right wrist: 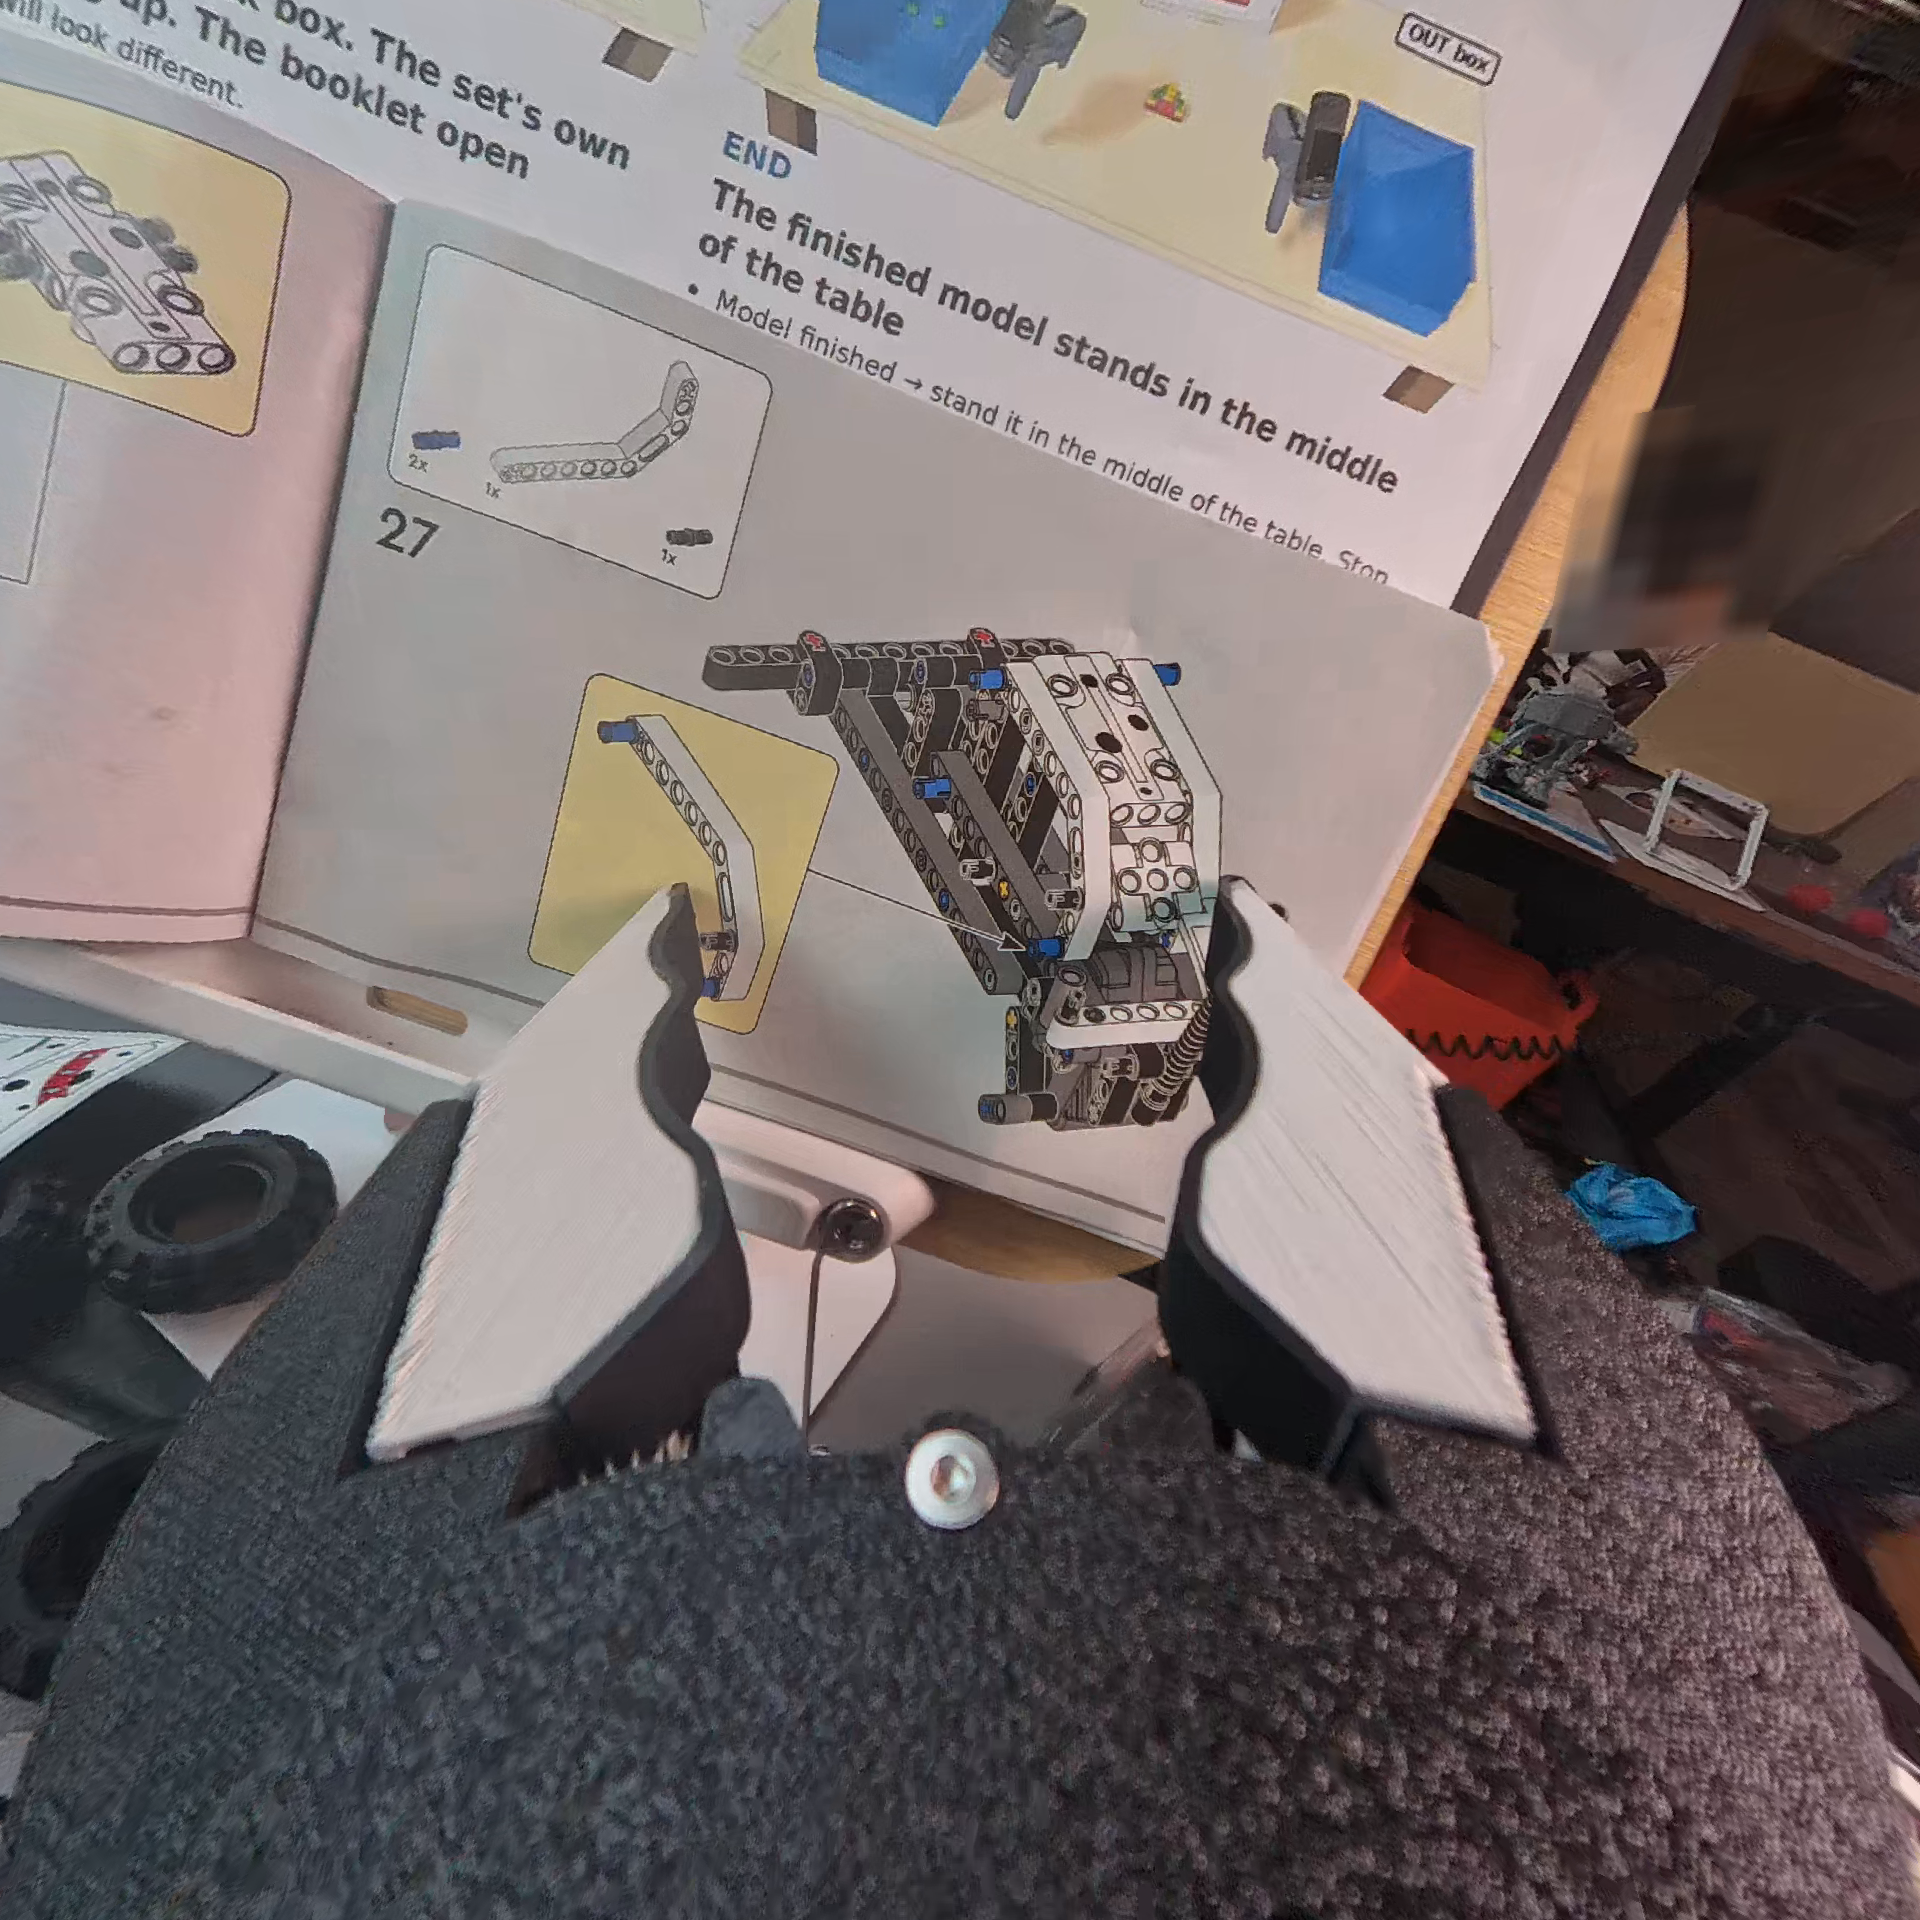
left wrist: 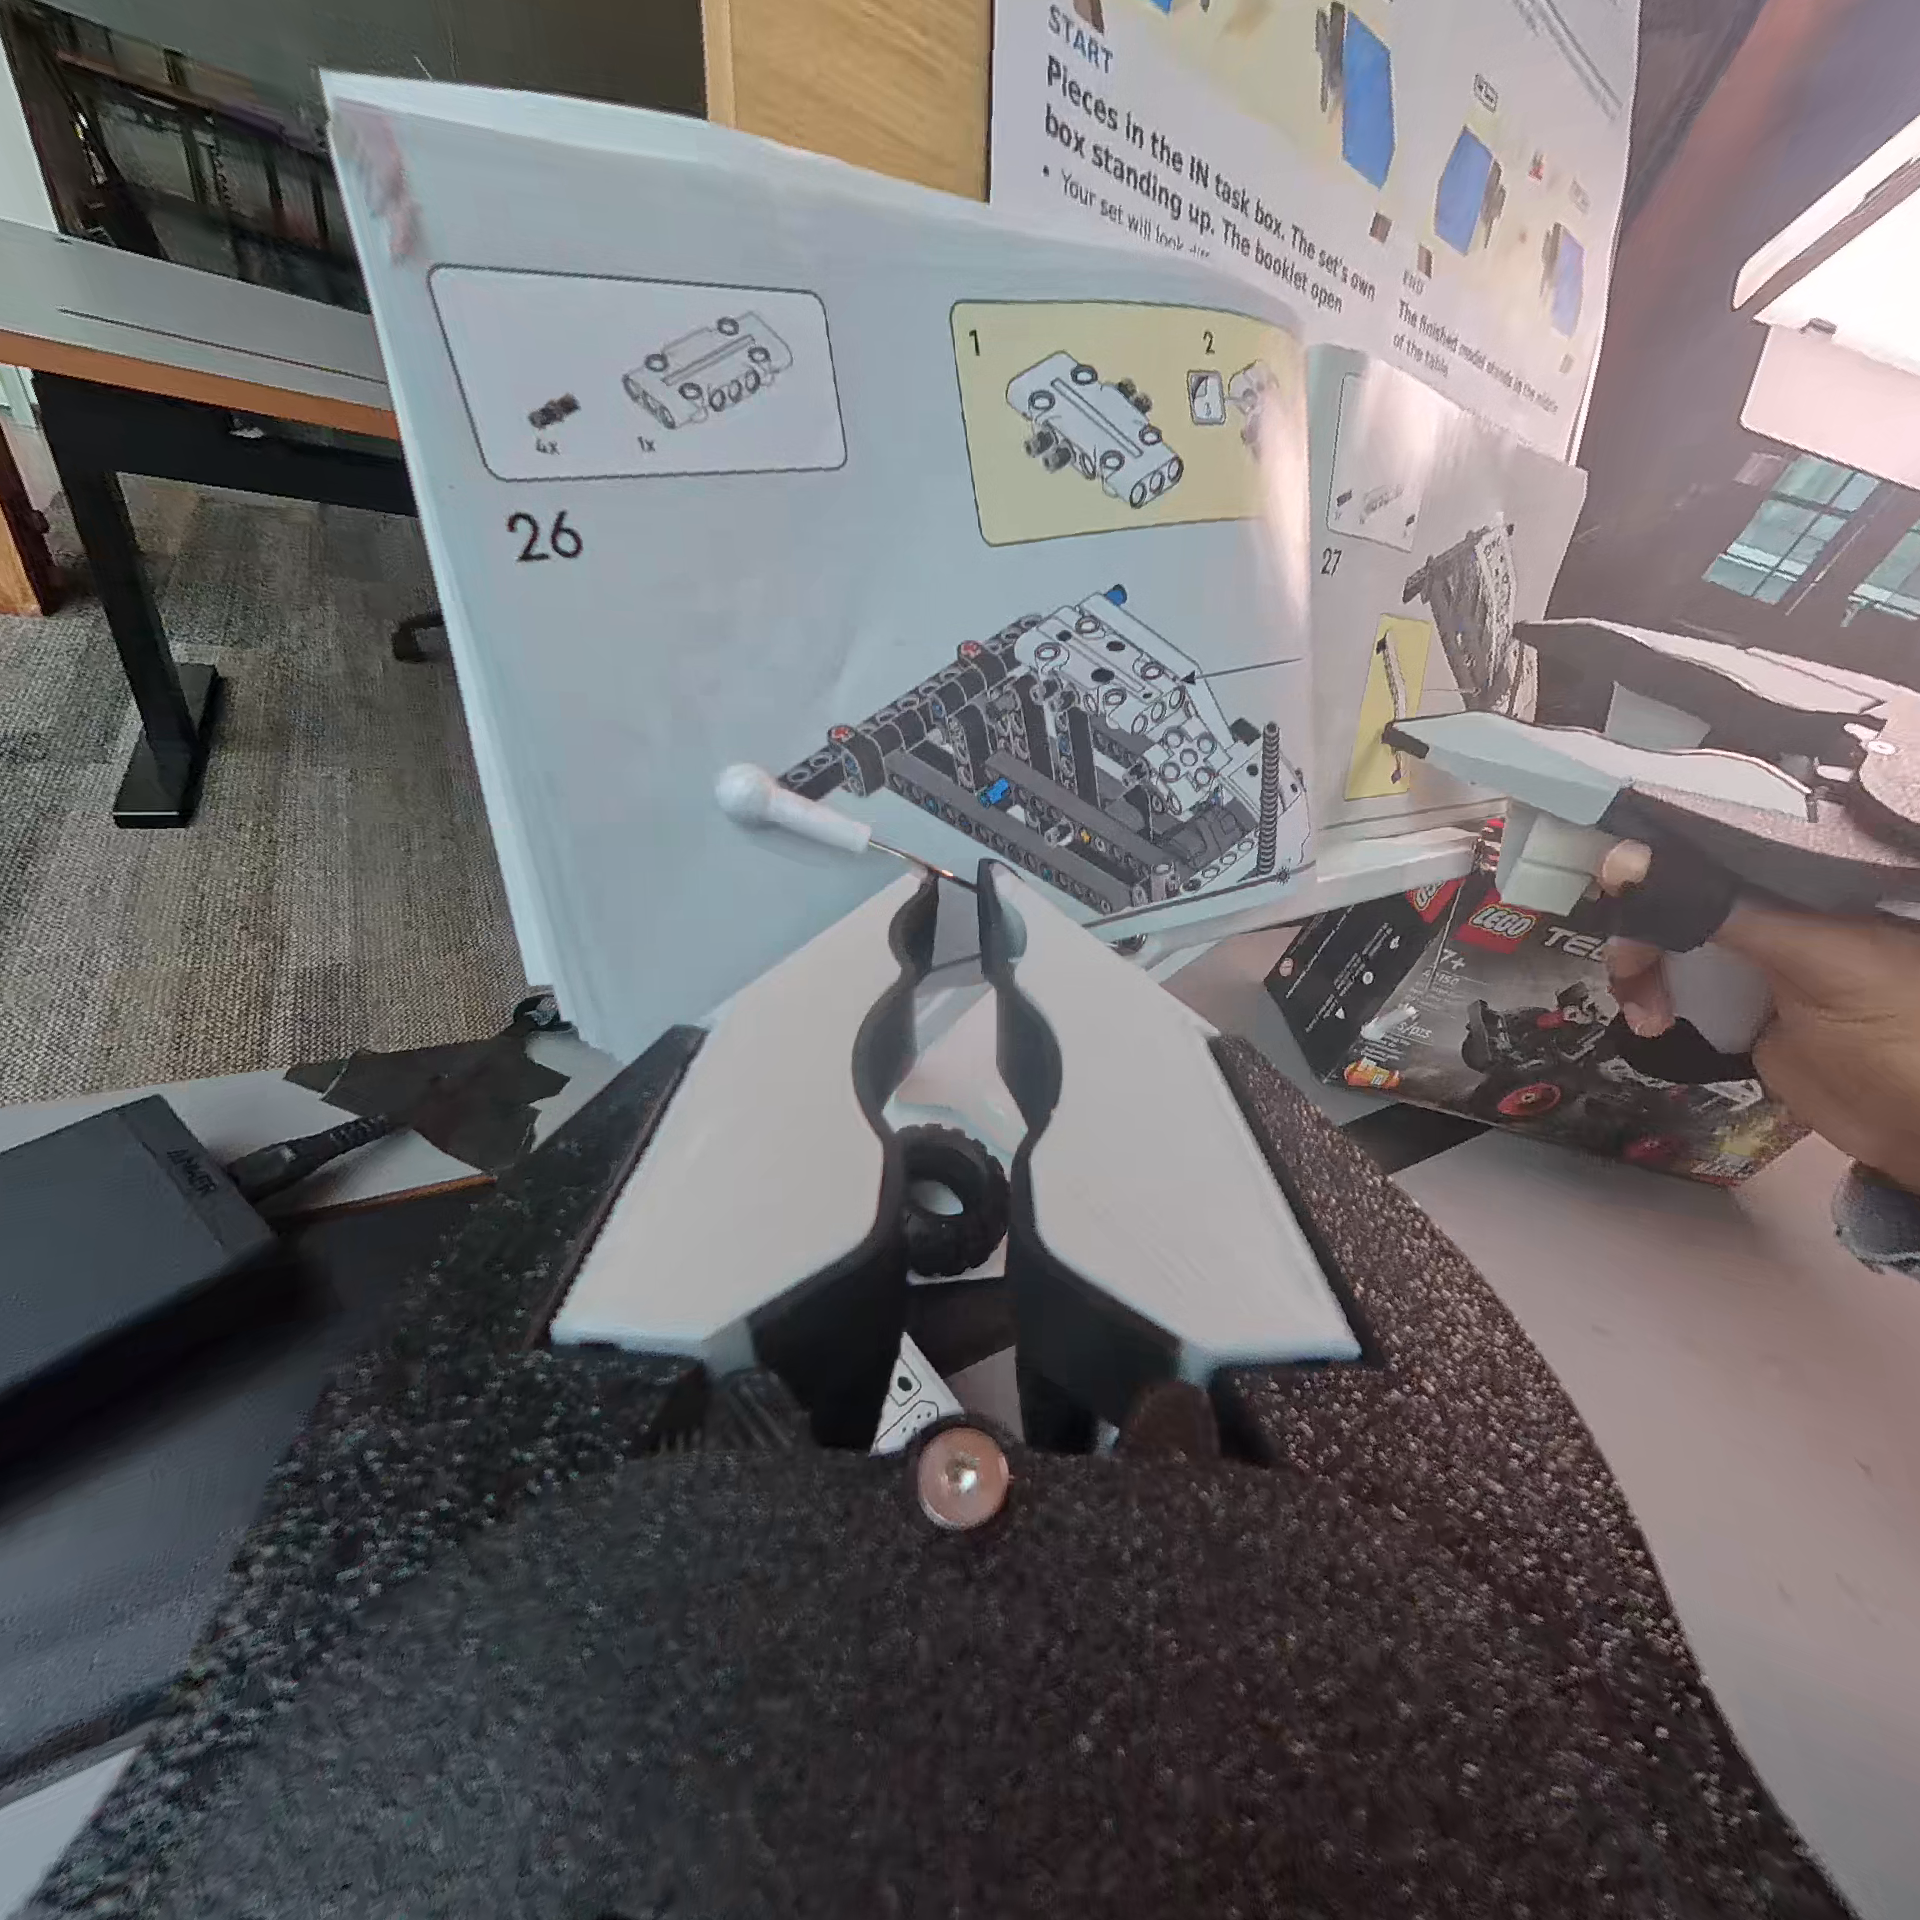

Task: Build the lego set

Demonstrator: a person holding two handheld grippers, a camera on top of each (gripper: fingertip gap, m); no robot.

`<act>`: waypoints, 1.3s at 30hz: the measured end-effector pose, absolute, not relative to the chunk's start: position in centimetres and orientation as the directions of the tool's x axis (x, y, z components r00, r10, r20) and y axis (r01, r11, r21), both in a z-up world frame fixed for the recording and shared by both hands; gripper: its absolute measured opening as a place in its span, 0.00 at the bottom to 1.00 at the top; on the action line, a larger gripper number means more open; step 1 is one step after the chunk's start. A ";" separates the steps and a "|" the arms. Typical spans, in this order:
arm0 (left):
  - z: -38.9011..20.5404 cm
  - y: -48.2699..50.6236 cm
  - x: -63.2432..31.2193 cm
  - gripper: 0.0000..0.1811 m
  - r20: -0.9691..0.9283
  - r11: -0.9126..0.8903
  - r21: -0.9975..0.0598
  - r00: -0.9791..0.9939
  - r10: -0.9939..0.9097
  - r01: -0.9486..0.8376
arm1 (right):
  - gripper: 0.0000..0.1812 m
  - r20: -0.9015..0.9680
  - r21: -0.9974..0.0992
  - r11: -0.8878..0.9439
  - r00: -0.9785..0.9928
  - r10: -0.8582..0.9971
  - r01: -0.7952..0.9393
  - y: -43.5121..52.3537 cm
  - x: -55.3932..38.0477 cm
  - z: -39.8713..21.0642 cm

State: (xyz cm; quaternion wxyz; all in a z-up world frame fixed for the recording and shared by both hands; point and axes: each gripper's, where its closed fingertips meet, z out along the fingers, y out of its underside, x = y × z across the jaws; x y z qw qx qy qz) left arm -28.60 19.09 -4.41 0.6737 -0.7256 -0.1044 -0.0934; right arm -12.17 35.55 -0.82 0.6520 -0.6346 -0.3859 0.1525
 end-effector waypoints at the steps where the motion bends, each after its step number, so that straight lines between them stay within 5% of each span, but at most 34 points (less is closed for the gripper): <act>1: -4.6 18.9 -28.6 0.04 0.276 -0.075 -0.958 0.961 0.031 0.278 | 0.53 0.313 -0.943 0.145 0.657 0.686 0.299 35.5 -12.3 -0.9; 14: -3.5 16.8 -27.0 0.13 0.203 -0.116 -0.973 0.979 -0.026 0.199 | 0.09 0.378 -0.910 0.176 0.574 0.726 0.376 31.6 -14.1 -2.2; 25: -0.3 16.2 -20.5 0.27 0.131 -0.102 -0.989 0.955 -0.265 0.108 | 0.04 0.226 -0.974 0.207 0.417 0.880 0.090 22.8 -15.4 2.5; 32: 6.2 14.9 -19.9 0.39 0.444 -0.023 -0.873 0.774 -0.453 0.487 | 0.16 0.382 -0.914 0.370 0.043 0.923 0.168 15.1 -20.3 0.7; 35: 4.4 16.0 -22.2 0.28 0.405 -0.074 -0.912 0.863 -0.300 0.403 | 0.32 0.397 -0.888 0.409 -0.097 0.913 0.209 12.7 -21.4 -1.0; 39: 3.0 15.9 -23.8 0.11 0.348 -0.104 -0.937 0.909 -0.232 0.332 | 0.27 0.358 -0.928 0.370 -0.186 0.915 0.034 9.6 -19.2 0.9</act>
